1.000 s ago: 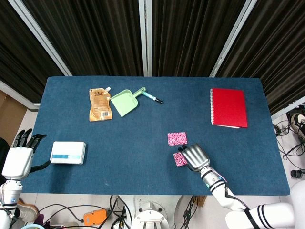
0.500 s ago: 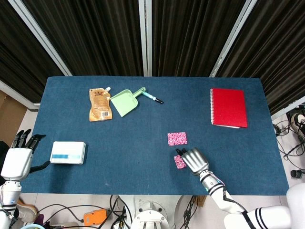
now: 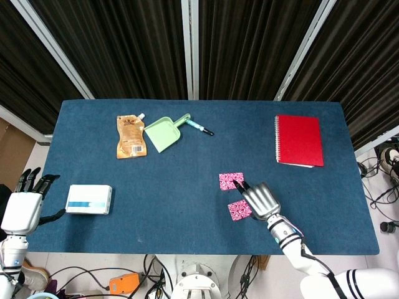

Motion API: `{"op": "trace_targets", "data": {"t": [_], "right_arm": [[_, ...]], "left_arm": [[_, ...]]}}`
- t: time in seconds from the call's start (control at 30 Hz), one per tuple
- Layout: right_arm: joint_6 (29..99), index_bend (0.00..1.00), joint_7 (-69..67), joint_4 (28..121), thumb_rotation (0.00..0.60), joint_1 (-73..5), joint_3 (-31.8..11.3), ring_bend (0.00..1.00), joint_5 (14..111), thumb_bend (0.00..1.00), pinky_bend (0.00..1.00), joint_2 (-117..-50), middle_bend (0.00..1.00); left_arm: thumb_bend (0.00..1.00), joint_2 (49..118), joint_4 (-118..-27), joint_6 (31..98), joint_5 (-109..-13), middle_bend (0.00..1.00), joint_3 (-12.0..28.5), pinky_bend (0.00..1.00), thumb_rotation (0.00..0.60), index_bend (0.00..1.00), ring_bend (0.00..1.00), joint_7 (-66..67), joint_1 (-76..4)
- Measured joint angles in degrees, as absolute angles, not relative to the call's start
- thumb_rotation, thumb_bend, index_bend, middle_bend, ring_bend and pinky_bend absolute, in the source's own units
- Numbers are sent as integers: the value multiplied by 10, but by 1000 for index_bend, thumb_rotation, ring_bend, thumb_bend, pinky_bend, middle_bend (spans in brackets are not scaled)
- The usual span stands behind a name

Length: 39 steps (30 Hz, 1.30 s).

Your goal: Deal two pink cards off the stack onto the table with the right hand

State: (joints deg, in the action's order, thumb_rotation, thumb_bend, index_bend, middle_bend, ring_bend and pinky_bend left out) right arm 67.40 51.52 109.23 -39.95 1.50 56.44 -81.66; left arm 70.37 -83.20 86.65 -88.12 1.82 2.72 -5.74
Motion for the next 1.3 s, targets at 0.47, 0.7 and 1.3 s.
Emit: {"op": "trace_targets", "data": {"t": [0.47,0.7,1.3], "right_arm": [[613,264,551,967,600,-507,-92,803,331,317,1000,-895,308],[604,304,570,909,600,-539,-91,803,285,322,1000,-940,308],[638,406,565,887,600,-541,-69,804,304,404,1000,-969,308]], "left_arm": [[5,702,-835,859,-875,224,17,31,600,200,45,31,-58],[5,703,-834,856,-875,225,18,32,600,200,45,31,-60],[5,707,-826,853,-874,224,18,31,600,200,46,26,-62]]}}
